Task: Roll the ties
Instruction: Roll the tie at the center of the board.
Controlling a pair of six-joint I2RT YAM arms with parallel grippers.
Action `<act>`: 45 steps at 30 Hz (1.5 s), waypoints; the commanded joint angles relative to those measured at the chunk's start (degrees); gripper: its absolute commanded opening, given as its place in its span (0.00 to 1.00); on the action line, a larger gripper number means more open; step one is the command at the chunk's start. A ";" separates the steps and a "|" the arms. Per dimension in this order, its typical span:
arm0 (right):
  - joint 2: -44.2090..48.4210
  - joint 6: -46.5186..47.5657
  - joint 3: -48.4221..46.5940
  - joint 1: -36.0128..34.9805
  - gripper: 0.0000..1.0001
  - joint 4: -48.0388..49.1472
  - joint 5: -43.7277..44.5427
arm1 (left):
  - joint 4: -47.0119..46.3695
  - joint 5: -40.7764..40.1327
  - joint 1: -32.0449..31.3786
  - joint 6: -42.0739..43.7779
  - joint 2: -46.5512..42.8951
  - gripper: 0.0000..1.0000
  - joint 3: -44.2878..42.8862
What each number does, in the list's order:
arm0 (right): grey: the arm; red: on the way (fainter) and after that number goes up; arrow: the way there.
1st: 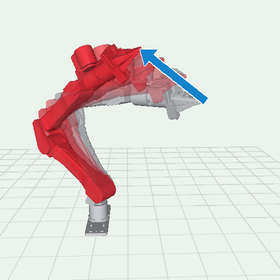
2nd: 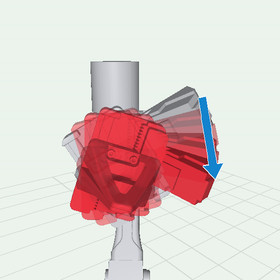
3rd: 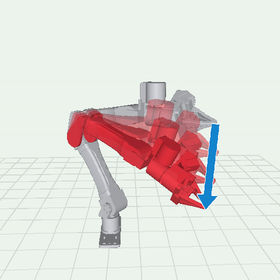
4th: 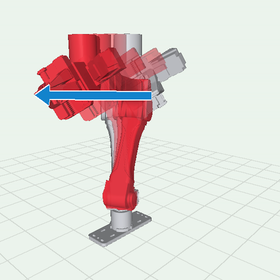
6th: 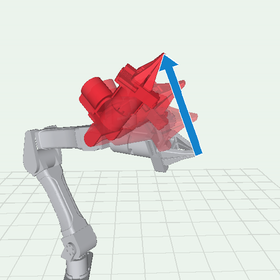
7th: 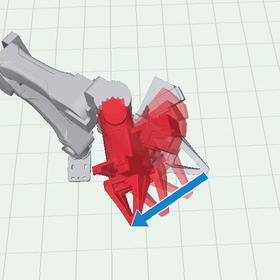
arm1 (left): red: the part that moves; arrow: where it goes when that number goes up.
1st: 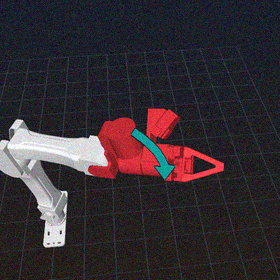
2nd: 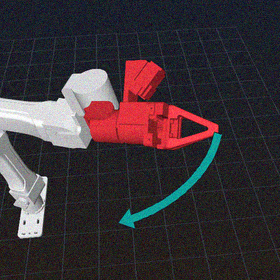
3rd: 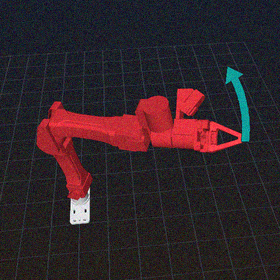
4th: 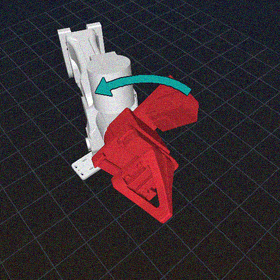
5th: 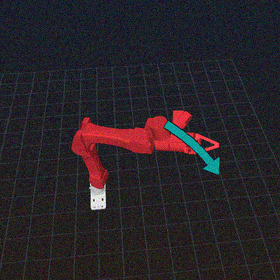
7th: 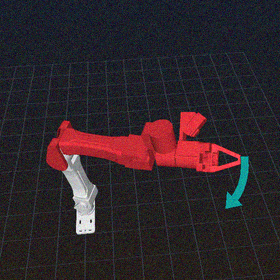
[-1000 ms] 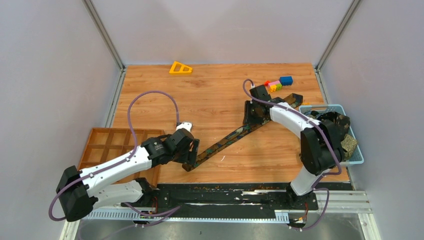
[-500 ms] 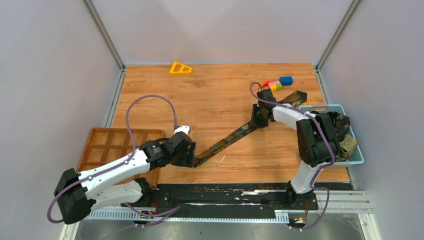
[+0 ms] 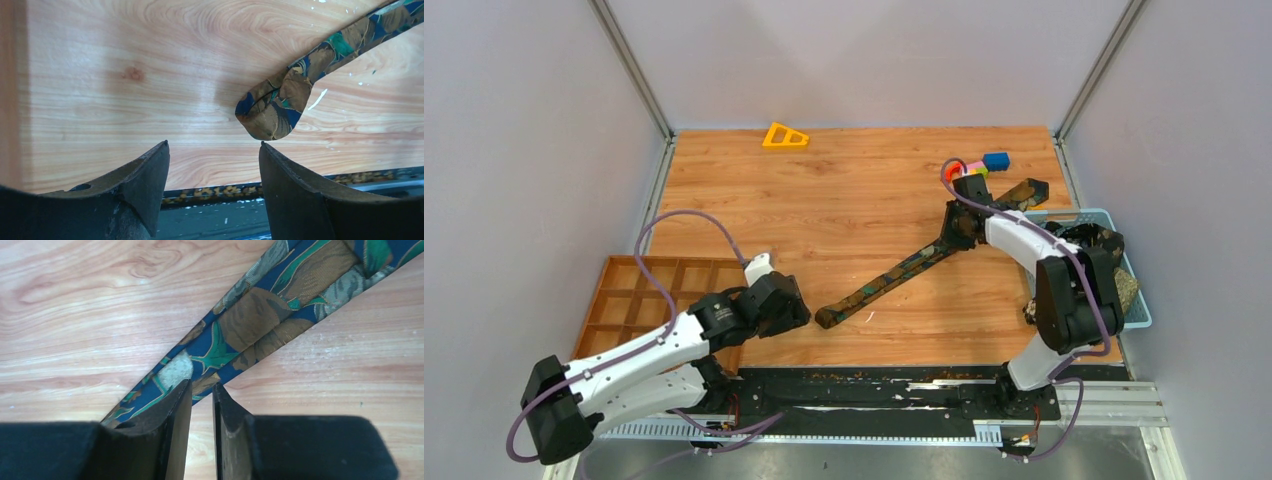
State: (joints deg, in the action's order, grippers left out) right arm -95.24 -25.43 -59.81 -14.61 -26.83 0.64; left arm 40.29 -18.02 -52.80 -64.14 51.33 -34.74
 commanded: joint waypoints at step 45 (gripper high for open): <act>22.12 -2.91 9.82 -11.21 0.24 -0.47 0.27 | -26.59 1.12 -0.82 5.44 4.35 0.00 12.05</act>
State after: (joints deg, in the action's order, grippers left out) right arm -75.13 -26.09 -50.46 -23.75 -28.49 0.99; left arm 8.05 -13.91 -53.30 -74.22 55.72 -17.82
